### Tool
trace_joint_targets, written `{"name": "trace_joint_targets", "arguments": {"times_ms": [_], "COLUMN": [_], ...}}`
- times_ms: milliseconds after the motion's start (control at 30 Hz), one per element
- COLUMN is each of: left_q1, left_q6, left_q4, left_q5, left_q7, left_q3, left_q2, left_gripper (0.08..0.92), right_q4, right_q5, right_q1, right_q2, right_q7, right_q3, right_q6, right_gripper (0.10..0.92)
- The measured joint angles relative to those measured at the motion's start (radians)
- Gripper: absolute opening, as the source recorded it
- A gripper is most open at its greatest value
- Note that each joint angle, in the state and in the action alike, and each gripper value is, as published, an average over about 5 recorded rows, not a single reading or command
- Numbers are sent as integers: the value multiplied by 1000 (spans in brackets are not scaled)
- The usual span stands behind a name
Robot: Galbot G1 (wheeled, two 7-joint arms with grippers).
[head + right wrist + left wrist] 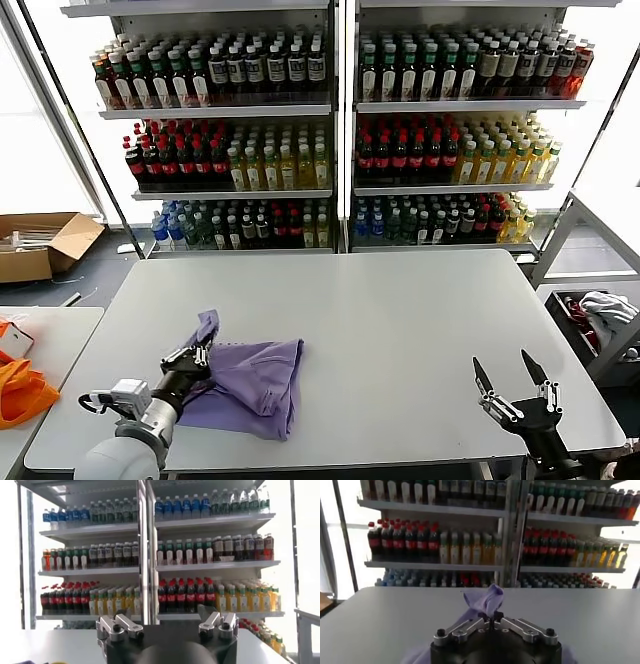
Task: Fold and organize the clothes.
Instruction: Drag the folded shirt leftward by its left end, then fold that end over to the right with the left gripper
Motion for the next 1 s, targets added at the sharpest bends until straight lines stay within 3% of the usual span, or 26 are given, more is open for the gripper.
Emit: {"name": "trace_joint_targets", "arguments": {"times_ms": [467,567,1000], "left_q1": [-35,-31,-2], "left_q6": [7,12,31], "left_q4": [72,76,10], "left_q5": [49,67,75], "left_q7": [7,13,22], "left_q3": [177,189,138], "left_q2": [-83,-97,-122], "left_gripper": [120,177,556], "right_q4": [9,8,1], "right_q5": [-17,-17,-15], "right_q1": [-2,-1,10], "right_q2": [16,16,13], "right_q7": [0,0,0], "right_q3": [-3,-4,-18], "right_q6": [-7,-7,-8], "right_gripper": [823,823,823]}}
